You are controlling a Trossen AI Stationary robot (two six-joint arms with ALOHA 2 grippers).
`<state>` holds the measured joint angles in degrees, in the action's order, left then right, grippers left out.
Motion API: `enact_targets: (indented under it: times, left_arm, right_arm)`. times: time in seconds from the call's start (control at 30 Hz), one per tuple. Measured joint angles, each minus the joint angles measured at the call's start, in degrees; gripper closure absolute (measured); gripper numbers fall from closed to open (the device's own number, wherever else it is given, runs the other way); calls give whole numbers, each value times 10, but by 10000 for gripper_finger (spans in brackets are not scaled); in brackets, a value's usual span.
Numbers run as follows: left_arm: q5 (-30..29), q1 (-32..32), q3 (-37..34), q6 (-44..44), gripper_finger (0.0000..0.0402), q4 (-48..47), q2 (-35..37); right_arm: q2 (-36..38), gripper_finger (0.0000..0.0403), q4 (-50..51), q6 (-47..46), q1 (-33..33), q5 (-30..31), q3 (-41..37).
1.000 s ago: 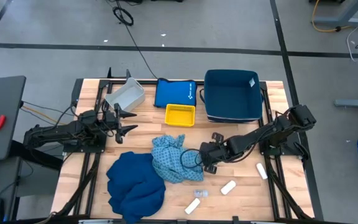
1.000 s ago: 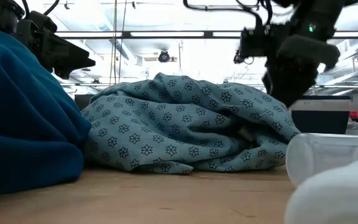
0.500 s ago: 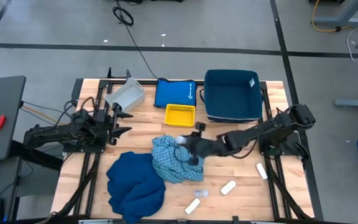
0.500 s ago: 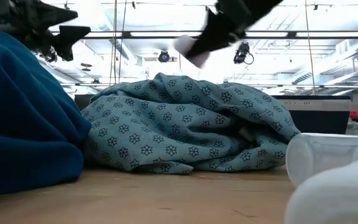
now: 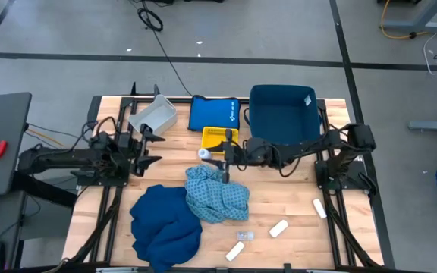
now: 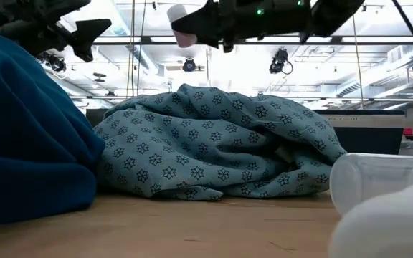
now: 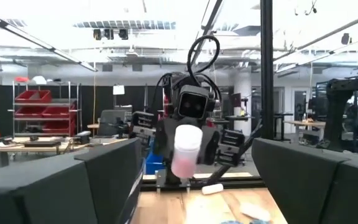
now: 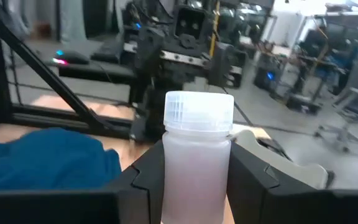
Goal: Pick & place medical supplies in basket/bin
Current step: Put the top transparent pill bottle into the gray bin
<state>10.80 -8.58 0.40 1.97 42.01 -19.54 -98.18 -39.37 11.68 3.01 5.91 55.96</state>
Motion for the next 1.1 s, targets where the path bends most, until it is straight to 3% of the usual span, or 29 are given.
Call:
enact_targets:
  times: [0.33, 0.57, 0.73, 1.1]
  left_arm:
    - [-13, 0, 70, -41, 88, 137, -253]
    - [4, 0, 145, -68, 88, 157, -395]
    - [43, 0, 161, -69, 88, 208, -459]
    - [46, 0, 179, -63, 88, 291, -538]
  right_arm:
    - [-43, 273, -78, 2, -27, -51, 0]
    - [-43, 273, -90, 12, -29, -62, 0]
    - [-43, 273, -89, 16, -29, -62, 0]
    - [-43, 273, -92, 23, -34, -64, 0]
